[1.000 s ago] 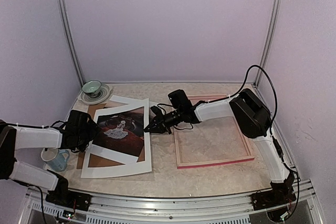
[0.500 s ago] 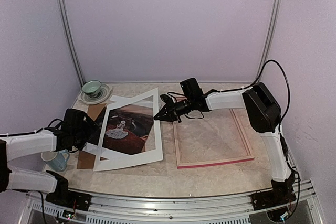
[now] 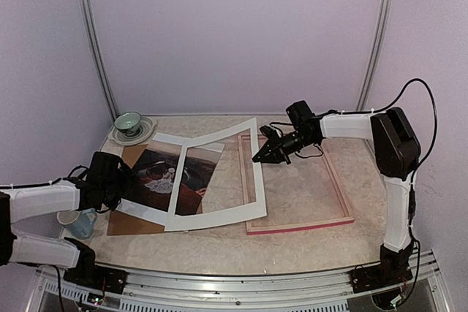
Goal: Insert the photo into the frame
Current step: Place the mat board on the glass panel.
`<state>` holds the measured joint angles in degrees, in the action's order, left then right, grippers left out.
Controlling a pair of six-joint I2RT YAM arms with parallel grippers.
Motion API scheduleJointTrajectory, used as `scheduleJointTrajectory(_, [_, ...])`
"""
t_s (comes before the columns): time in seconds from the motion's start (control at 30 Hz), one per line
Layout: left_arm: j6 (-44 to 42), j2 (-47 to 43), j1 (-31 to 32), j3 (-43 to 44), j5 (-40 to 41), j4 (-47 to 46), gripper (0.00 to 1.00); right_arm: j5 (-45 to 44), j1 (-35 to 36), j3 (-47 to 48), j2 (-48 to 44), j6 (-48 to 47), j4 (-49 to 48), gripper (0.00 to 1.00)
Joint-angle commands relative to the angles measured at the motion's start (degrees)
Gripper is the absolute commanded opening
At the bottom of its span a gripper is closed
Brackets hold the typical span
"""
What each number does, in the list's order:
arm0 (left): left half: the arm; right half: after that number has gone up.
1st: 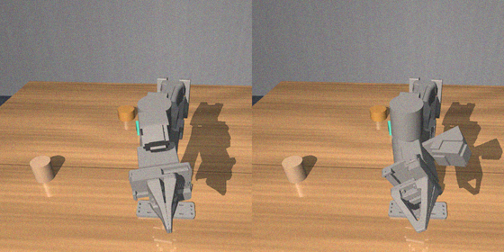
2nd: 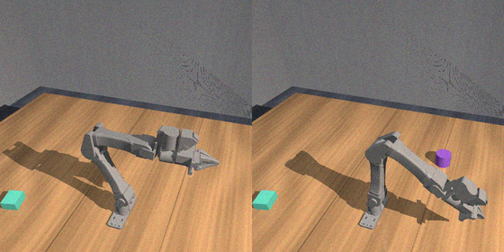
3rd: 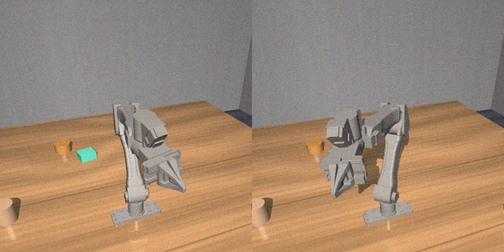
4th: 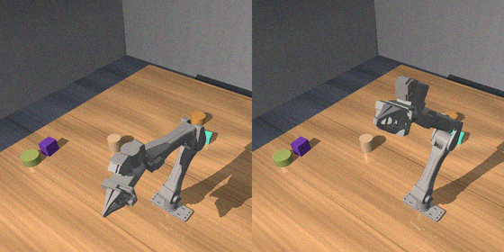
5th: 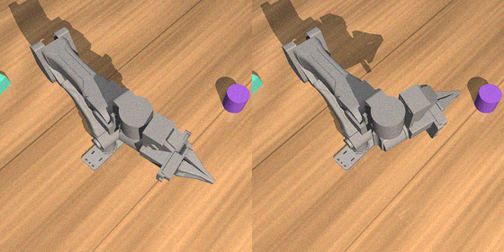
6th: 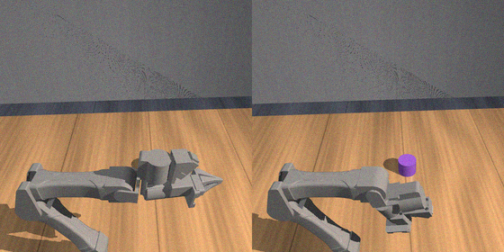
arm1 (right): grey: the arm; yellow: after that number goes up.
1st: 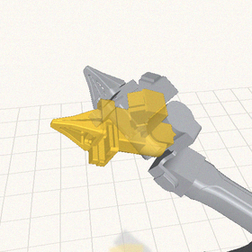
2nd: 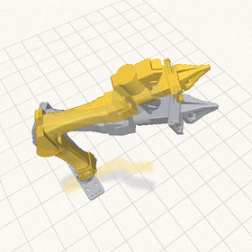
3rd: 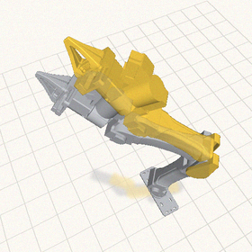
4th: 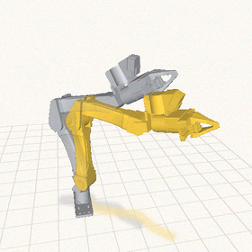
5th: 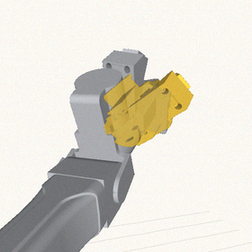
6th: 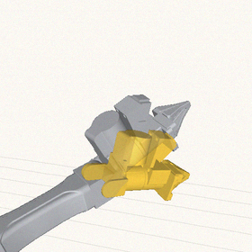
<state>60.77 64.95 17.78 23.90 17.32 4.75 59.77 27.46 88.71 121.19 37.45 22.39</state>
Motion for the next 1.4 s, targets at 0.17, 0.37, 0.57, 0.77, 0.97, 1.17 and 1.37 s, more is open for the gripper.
scheduleJointTrajectory(0.17, [-0.5,1.9,0.7,-0.3,-1.2,-2.6,0.99,-5.4,-7.5,-5.3,-6.4,-16.1,13.8,0.00])
scheduleJointTrajectory(0.37, [-0.6,2.5,0.7,-0.6,-1.8,-3.2,0.99,-9.0,-13.4,-5.8,-7.7,-20.6,17.0,0.00])
scheduleJointTrajectory(0.57, [-0.9,1.6,0.8,-1.1,-1.5,-3.4,0.99,-12.9,-18.3,-4.6,-8.5,-26.0,20.7,0.00])
scheduleJointTrajectory(0.77, [-1.1,0.4,1.0,-1.7,-1.7,-3.5,0.99,-15.0,-21.8,-6.0,-8.6,-29.2,21.9,0.00])
scheduleJointTrajectory(0.97, [-0.8,0.3,1.3,-2.6,-3.6,-4.3,0.99,-17.7,-23.0,-5.3,-9.6,-31.7,24.2,0.03])
scheduleJointTrajectory(1.17, [-0.9,0.5,1.6,-2.5,-4.4,-6.2,0.99,-23.2,-25.1,-6.1,-10.8,-32.3,25.5,0.02])
scheduleJointTrajectory(1.37, [-1.0,0.7,1.7,-2.5,-4.3,-6.3,0.99,-24.7,-26.6,-6.3,-10.3,-32.2,25.1,0.03])
